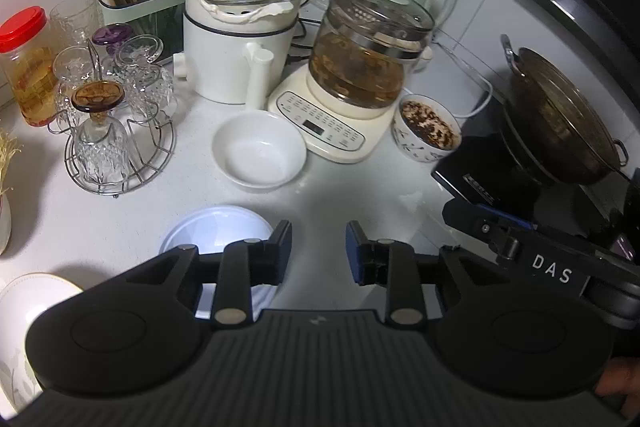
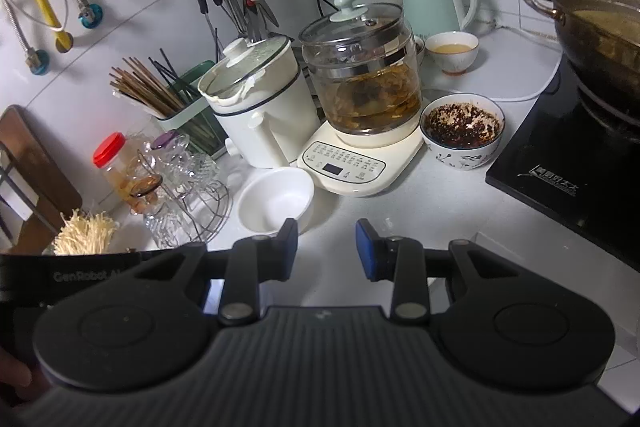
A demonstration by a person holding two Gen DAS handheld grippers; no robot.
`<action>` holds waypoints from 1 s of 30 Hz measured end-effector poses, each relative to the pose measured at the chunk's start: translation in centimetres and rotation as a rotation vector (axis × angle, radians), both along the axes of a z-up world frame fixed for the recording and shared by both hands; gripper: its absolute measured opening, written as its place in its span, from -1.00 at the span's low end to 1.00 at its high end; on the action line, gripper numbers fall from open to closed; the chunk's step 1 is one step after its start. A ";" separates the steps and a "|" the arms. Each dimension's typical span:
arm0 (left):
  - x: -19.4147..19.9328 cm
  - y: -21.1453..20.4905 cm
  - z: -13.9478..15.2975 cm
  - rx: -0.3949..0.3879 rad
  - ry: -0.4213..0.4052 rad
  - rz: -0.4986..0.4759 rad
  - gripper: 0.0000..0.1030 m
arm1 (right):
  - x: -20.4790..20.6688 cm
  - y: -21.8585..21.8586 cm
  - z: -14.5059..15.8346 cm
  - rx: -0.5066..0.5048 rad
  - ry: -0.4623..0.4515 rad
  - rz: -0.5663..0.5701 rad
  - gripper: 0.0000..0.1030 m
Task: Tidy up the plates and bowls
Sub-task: 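Move both grippers toward the white ceramic bowl by the tea maker, then close both grippers on the rim of the white ceramic bowl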
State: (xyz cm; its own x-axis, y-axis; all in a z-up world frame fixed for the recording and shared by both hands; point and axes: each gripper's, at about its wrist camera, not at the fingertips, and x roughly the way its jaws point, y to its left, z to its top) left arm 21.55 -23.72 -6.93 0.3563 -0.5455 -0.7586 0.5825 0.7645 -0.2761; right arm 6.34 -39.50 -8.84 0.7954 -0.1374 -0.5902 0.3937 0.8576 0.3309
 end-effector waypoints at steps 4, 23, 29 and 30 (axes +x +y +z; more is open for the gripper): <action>1.6 -0.6 -0.7 0.012 0.027 0.031 -0.31 | 1.4 -1.0 -0.5 0.027 0.003 0.011 -0.30; 10.6 -3.2 -5.5 0.052 0.105 0.229 -0.05 | 10.4 -5.6 -4.6 0.114 0.084 0.126 0.02; 14.1 -2.7 -6.9 0.073 0.104 0.311 -0.05 | 14.2 -6.2 -6.8 0.177 0.119 0.184 0.01; 14.6 -2.7 -7.3 0.076 0.107 0.317 -0.05 | 14.7 -6.3 -7.2 0.187 0.127 0.190 0.01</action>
